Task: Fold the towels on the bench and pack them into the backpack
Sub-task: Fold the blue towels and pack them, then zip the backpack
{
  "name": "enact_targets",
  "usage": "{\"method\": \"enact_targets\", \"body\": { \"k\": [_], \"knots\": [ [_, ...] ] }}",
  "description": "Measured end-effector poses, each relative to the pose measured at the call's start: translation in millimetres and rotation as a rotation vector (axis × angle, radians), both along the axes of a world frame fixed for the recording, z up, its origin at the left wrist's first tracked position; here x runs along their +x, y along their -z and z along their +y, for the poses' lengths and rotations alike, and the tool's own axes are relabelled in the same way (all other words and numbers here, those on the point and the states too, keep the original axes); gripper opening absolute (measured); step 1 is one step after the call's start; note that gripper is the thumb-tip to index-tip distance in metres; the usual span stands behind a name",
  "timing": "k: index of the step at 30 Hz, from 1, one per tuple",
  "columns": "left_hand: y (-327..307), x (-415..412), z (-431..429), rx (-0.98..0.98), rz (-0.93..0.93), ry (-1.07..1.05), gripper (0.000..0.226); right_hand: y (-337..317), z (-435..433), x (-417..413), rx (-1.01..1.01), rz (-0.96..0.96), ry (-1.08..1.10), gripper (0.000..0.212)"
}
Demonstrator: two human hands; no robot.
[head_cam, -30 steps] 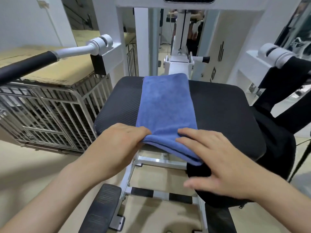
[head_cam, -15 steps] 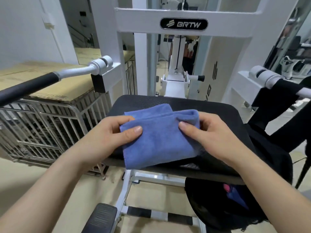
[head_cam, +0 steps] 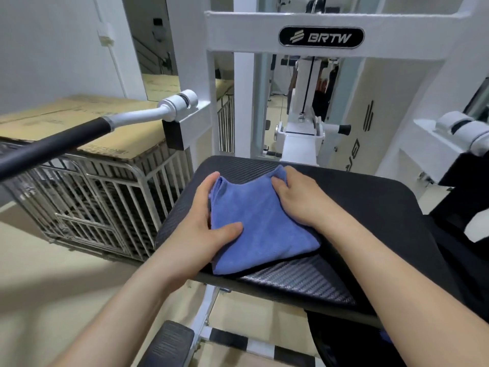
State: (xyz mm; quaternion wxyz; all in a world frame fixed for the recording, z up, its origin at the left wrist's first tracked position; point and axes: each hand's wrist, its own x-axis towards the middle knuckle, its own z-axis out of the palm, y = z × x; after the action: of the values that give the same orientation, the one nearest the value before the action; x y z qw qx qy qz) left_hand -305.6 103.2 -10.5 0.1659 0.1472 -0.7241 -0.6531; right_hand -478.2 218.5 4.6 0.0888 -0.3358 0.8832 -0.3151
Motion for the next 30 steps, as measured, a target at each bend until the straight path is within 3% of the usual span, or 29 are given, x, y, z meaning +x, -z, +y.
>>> {"method": "enact_targets", "body": {
  "k": [6,9,12,15,20,22,26,28,30],
  "knots": [
    [-10.8,-27.5,-11.8,-0.361,-0.024,-0.076,0.052,-8.8,-6.5,-8.2,0.087,0.03,-0.057,0.021],
    [-8.7,-34.3,-12.5,-0.485,-0.05,-0.126,0.053,-16.1,-6.0,-6.3,0.141,0.219,-0.044,0.025],
    [-5.7,-40.0,-17.6,-0.576,-0.093,-0.183,0.048,-10.0,-5.6,-5.6,0.159,0.38,0.03,0.01],
    [-3.2,-45.7,-21.2,-0.504,-0.145,-0.243,0.038,1.0,-5.0,-8.2,0.138,0.42,0.029,0.009],
    [-11.5,-50.2,-23.1,-0.154,-0.121,-0.273,0.043,1.7,-6.7,-5.7,0.011,0.616,-0.112,0.012],
    [-14.3,-55.7,-26.7,-0.109,-0.122,-0.317,0.039,1.1,-7.2,-5.3,-0.052,0.578,-0.169,0.015],
    [-10.9,-60.4,-29.6,-0.065,-0.128,-0.348,0.021,-2.2,-3.5,-16.5,-0.143,0.273,-0.112,0.015],
    [-7.5,-58.3,-32.0,-0.123,-0.2,-0.272,0.028,-4.6,-3.1,-21.7,-0.087,0.162,-0.091,0.016],
    [-6.8,-56.2,-36.0,-0.238,-0.258,-0.207,0.02,-5.2,-6.6,-22.7,0.045,0.198,-0.091,0.016]
  ]
}}
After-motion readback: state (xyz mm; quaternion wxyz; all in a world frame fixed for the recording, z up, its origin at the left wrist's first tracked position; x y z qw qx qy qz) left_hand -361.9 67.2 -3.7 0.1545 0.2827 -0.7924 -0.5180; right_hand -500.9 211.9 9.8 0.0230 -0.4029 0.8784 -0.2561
